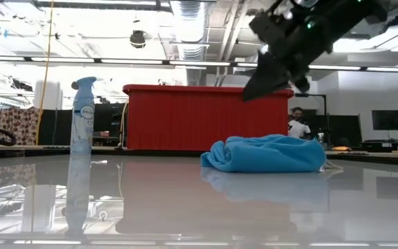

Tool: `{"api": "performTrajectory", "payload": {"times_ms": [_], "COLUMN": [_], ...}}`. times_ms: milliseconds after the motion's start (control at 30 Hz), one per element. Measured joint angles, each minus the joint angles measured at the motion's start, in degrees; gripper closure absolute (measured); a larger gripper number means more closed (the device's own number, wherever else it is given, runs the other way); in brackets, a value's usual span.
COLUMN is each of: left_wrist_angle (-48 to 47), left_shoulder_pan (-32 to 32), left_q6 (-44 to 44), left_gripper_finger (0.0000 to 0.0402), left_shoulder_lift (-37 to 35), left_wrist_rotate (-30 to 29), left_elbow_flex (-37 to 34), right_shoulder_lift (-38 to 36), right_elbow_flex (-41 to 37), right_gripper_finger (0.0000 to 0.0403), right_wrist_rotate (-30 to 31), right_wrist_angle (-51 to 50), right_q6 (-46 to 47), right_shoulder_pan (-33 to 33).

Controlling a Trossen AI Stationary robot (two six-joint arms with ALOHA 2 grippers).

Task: Fold laundry
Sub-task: Fold the blue shorts

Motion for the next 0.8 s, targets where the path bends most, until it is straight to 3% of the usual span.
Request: {"api": "performTrajectory", "payload": {"times_ms": [333, 500, 800], "left_wrist_angle": [-3.9, -5.7, -9.4], "left_shoulder_pan": [-2.0, -1.9, -1.9], "left_q6": [0.0, -0.7, -2.3], "left_gripper_finger": [0.0347, 0.0347, 0.0347], "left_shoulder_lift": [-7.0, -6.8, -6.5], "left_wrist_rotate": [0.1, 0.1, -0.2], "left_elbow_flex": [0.0, 0.0, 0.0], "right_shoulder_lift": [11.5, 14.2, 12.4], "right_elbow_flex": [0.0, 0.1, 0.4], "right_gripper_finger": [0.0385, 0.0385, 0.0385], "right_wrist_rotate": [-8.7, -9.2, -6.2], "right_wrist_angle": [7.3, 1.5, -17.6], "right_q6": [1.5, 6.5, 10.8], "right_shoulder_pan": [-2.1, -5.1, -14.9]}}
